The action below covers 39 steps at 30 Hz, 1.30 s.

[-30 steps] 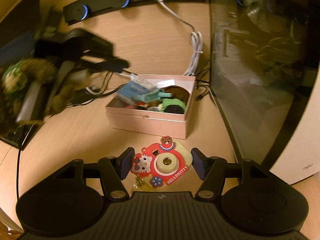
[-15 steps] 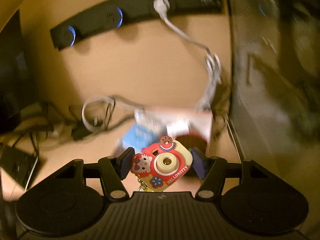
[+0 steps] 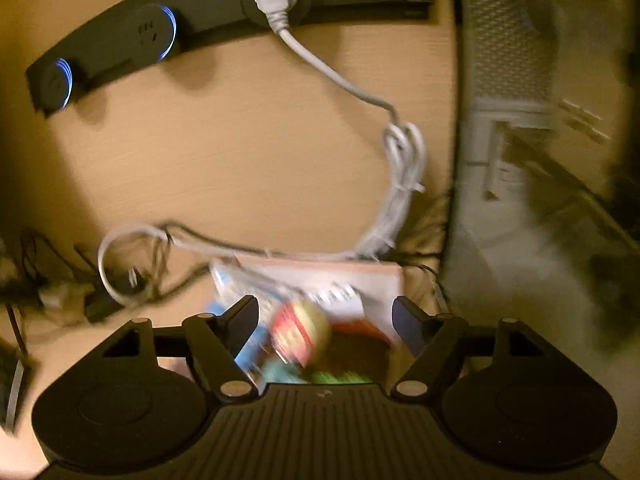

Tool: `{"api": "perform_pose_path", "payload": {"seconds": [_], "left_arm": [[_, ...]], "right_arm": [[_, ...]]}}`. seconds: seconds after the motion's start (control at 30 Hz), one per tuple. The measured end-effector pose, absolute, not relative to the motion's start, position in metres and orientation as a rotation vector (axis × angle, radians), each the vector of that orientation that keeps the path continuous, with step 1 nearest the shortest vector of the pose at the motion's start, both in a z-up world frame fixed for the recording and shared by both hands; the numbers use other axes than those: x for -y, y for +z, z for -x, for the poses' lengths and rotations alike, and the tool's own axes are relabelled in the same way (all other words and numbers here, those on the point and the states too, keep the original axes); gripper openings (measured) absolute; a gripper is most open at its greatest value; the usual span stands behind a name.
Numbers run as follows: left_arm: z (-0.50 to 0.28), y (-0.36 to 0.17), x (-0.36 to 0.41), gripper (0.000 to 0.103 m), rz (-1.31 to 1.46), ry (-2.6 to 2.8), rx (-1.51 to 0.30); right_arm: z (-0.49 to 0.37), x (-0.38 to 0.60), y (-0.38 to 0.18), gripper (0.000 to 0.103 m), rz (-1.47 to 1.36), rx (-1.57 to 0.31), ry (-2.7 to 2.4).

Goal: Organize objects

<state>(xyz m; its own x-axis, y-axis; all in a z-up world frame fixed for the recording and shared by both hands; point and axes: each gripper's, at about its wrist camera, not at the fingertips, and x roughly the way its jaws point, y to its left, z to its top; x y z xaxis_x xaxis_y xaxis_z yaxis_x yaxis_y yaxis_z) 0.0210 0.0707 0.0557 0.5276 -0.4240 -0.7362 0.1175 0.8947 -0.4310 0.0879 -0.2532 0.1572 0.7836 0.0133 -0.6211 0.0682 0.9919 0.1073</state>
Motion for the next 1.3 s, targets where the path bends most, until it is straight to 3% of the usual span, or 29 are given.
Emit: {"api": "perform_pose_path", "payload": {"seconds": [0.27, 0.4, 0.57, 0.6, 0.67, 0.87, 0.93, 1.3], "left_arm": [[-0.08, 0.093, -0.015, 0.019, 0.267, -0.438, -0.836], [-0.115, 0.086, 0.021, 0.019, 0.198, -0.431, -0.876], [-0.131, 0.071, 0.031, 0.02, 0.122, -0.358, -0.91], [-0.133, 0.064, 0.028, 0.026, 0.133, -0.329, -0.931], [-0.132, 0.058, 0.015, 0.059, 0.165, -0.287, -0.928], [-0.121, 0.053, -0.012, 0.095, 0.228, -0.164, -0.935], [-0.124, 0.051, -0.022, 0.101, 0.248, -0.121, -0.934], [-0.155, 0.051, -0.054, 0.101, 0.303, -0.067, -0.912]], "right_arm": [[-0.019, 0.264, 0.104, 0.074, -0.036, -0.778, -0.024], [-0.017, 0.249, 0.082, 0.074, 0.04, -0.799, -0.018], [-0.031, 0.245, 0.063, 0.066, 0.079, -0.81, -0.03], [-0.035, 0.243, 0.06, 0.064, 0.084, -0.812, -0.034], [-0.045, 0.239, 0.054, 0.063, 0.099, -0.811, -0.033], [-0.062, 0.22, 0.049, 0.063, 0.148, -0.804, 0.034], [-0.069, 0.214, 0.048, 0.063, 0.165, -0.794, 0.05], [-0.099, 0.19, 0.052, 0.064, 0.18, -0.779, 0.122]]}}
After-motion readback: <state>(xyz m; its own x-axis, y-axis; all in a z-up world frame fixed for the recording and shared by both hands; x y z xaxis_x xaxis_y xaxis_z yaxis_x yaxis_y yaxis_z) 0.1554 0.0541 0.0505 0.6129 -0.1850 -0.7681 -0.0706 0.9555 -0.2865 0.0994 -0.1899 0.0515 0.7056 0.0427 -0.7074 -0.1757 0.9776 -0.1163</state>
